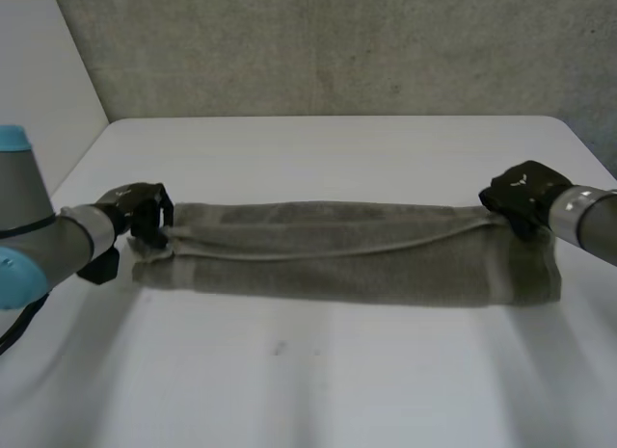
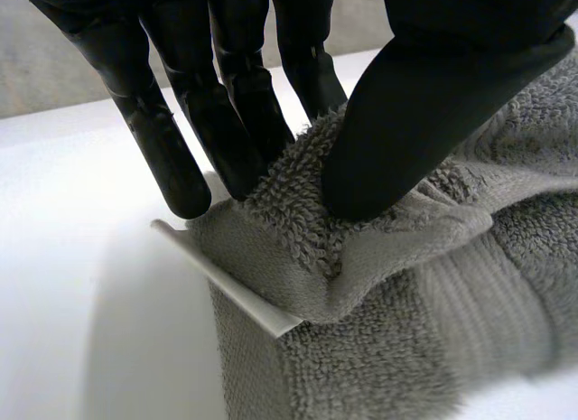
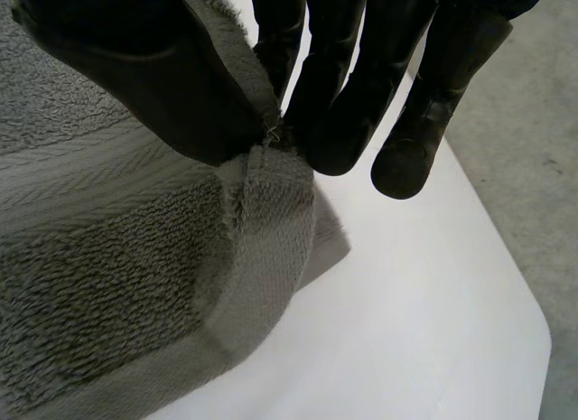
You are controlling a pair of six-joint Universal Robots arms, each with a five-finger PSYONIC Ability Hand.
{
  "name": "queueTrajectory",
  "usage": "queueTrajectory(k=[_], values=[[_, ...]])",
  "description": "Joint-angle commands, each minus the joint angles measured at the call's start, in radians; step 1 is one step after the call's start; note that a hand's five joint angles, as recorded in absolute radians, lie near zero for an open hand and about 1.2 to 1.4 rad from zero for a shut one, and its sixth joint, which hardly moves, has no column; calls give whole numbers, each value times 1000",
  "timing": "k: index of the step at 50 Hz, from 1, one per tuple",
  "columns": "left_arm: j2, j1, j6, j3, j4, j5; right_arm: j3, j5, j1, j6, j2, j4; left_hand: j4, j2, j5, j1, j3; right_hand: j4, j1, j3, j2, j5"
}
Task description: Fold the towel.
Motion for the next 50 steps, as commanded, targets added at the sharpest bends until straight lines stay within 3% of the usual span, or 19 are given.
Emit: queueTrajectory(k=[1, 7, 14, 15, 16, 18, 19, 21, 23, 24, 30, 38, 46, 50], values=[[-174, -36, -28, 253, -12, -49, -250, 75, 53, 49, 203, -18, 178, 178, 209, 215, 181, 46, 62, 51, 80, 51], [-275, -58, -30, 407, -52, -72, -366, 142, 60, 45, 297, -16, 178, 178, 209, 215, 181, 46, 62, 51, 80, 51], [-344, -82, -30, 511, -118, -84, -423, 153, 64, 42, 345, -12, 178, 178, 209, 215, 181, 41, 58, 46, 75, 47], [-349, -84, -30, 518, -129, -84, -433, 153, 67, 40, 356, -12, 178, 178, 209, 215, 181, -459, -442, -454, -425, -453], [-349, -84, -30, 518, -129, -84, -433, 153, 67, 40, 356, -12, 178, 178, 209, 215, 181, -464, -447, -459, -430, -458], [-350, -84, -31, 519, -133, -87, -459, 158, 69, 40, 377, -13, 176, 175, 206, 213, 178, -1176, -1159, -1171, -1142, -1170], [-350, -84, -31, 519, -133, -87, -460, 158, 69, 40, 377, -13, 176, 175, 206, 213, 178, -1176, -1159, -1171, -1142, -1170], [-344, -84, -40, 519, -135, -95, -495, 173, 75, 45, 394, -18, -1043, -1044, -1013, -1006, -1041, -1176, -1159, -1171, -1142, -1170], [-340, -85, -45, 519, -135, -102, -513, 178, 79, 52, 396, -19, -962, -962, -931, -925, -960, -1176, -1159, -1171, -1142, -1170], [-331, -85, -54, 521, -133, -110, -528, 182, 81, 62, 396, -21, -1043, -1044, -1013, -1006, -1041, -1176, -1159, -1171, -1142, -1170], [-274, -85, -105, 513, -130, -135, -553, 182, 80, 145, 363, -49, -1043, -1044, -1013, -1006, -1041, -1176, -1159, -1171, -1142, -1170], [-146, -84, -125, 455, -123, -128, -487, 172, 67, 244, 230, -76, -1043, -1044, -1013, -1006, -1041, -1176, -1159, -1171, -1142, -1170], [2, -84, -114, 314, -123, -101, -288, 122, 66, 247, 50, -76, -1031, -1031, -1000, -994, -1028, -1176, -1159, -1171, -1142, -1170], [96, -79, -44, 159, -124, -21, -121, 84, 40, 243, -57, -67, -961, -961, -930, -923, -958, -1176, -1159, -1171, -1142, -1170]])
